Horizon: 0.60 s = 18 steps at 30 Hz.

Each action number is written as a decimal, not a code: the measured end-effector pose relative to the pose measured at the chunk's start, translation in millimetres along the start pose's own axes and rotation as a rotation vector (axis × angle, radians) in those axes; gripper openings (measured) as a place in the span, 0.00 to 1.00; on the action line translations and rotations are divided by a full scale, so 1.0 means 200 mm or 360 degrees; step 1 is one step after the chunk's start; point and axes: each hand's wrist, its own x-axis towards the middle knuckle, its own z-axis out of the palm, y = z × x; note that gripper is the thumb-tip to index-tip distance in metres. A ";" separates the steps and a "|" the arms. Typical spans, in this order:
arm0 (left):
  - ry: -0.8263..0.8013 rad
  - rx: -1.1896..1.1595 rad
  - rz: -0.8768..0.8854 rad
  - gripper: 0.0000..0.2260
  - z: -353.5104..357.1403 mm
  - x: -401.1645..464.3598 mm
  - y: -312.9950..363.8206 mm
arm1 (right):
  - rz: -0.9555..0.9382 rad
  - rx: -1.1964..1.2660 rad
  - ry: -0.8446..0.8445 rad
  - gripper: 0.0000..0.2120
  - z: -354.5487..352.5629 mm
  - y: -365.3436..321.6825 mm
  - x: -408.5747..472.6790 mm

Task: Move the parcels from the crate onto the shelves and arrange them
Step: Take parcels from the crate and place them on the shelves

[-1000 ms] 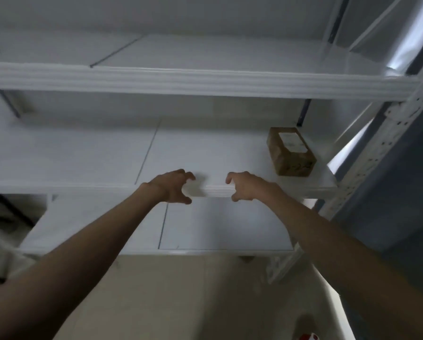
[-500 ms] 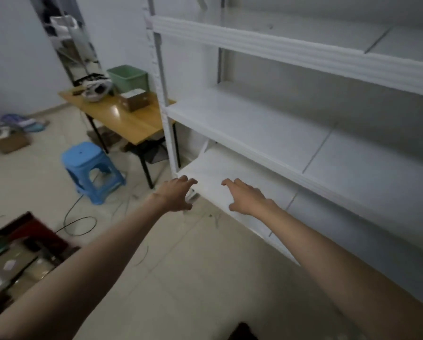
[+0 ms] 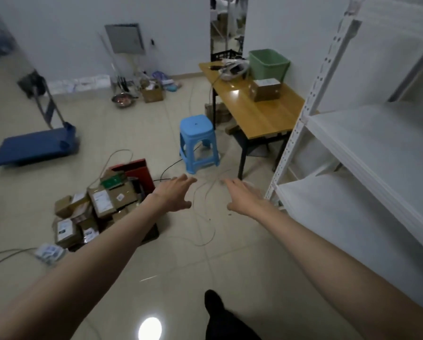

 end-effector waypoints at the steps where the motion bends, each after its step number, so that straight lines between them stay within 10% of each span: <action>1: -0.0005 -0.0011 -0.0065 0.35 0.01 0.03 -0.09 | -0.0047 -0.0003 -0.0021 0.38 0.00 -0.04 0.11; 18: -0.0109 -0.0329 -0.1034 0.35 0.26 -0.13 -1.22 | -0.0781 -0.0166 -0.0382 0.37 0.13 -1.01 1.28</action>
